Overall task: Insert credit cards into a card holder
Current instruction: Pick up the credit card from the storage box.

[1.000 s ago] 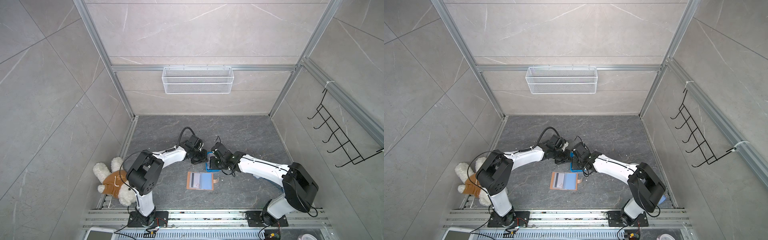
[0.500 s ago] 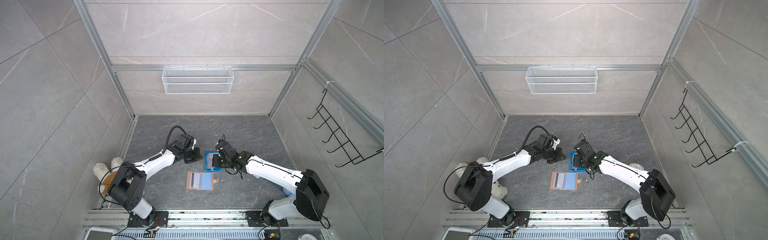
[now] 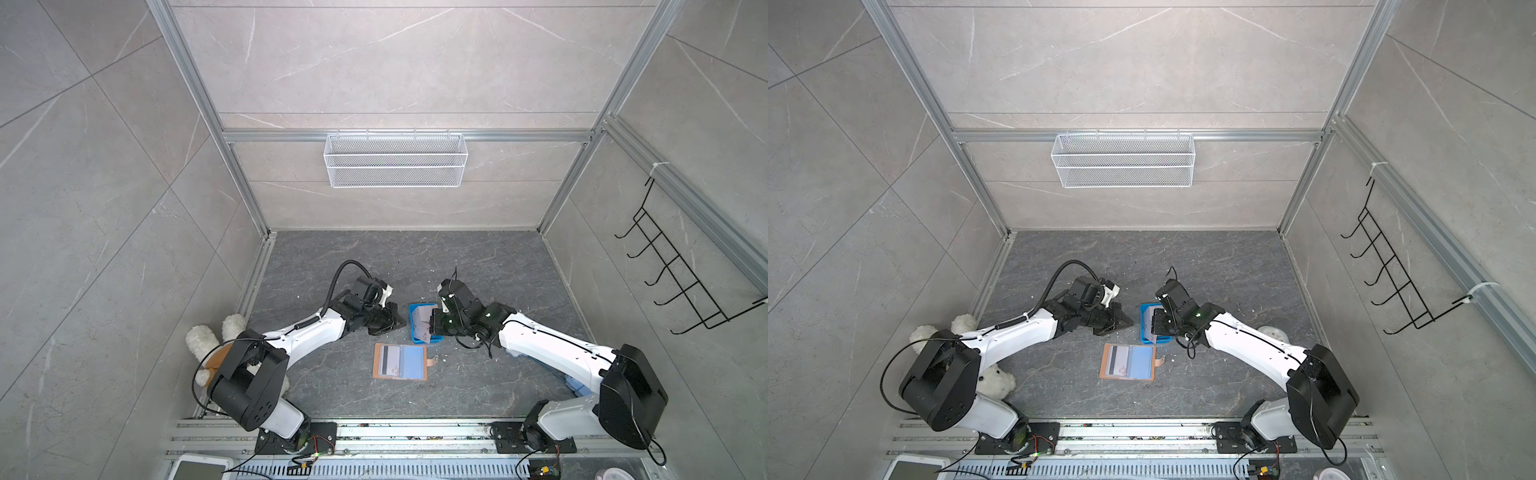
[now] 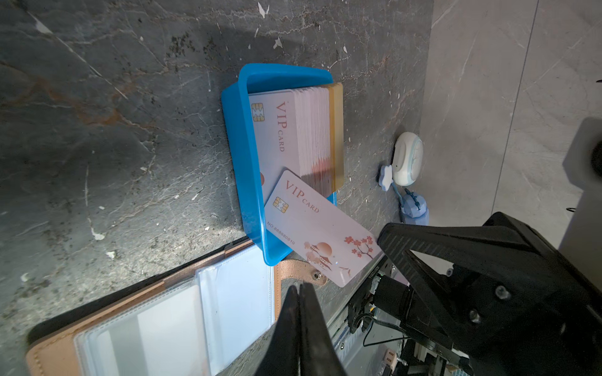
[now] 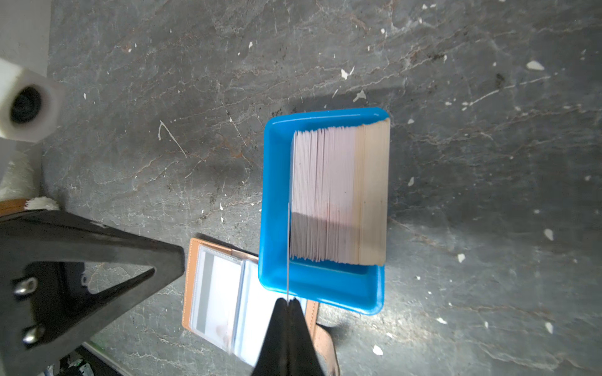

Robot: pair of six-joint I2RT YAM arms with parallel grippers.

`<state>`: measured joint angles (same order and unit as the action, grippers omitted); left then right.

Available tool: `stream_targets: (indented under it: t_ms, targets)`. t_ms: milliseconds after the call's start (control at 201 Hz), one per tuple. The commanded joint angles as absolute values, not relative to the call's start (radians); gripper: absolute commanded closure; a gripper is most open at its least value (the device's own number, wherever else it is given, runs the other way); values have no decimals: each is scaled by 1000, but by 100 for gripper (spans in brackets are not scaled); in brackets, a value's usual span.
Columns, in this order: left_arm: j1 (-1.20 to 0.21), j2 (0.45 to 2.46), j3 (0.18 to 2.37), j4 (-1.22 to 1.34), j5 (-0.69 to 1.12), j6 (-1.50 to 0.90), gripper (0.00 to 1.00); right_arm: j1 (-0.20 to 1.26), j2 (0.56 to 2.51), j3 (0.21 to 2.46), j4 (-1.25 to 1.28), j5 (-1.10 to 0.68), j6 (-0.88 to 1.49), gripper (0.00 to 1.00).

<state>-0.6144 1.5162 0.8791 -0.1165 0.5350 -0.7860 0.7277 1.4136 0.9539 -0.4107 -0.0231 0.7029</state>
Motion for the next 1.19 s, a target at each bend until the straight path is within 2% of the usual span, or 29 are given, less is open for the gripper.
stream_targets:
  t_ms: [0,324,513,831,1025,1189]
  targets:
    - [-629,1520,881,-48,571,-802,94,726,1431,946,-393,-36,685,100]
    - [-640,1550,882,-30,559,-811,94,727,1478,952,-375,-69,678,100]
    - [-642,1554,877,-28,556,-813,94,727,1508,965,-365,-91,677,91]
    - [-642,1555,872,-20,552,-816,94,727,1552,981,-353,-110,677,86]
    - [-642,1556,872,-18,554,-819,94,727,1562,991,-355,-96,690,88]
    - [-643,1526,861,-23,551,-805,94,726,1558,994,-368,-71,717,95]
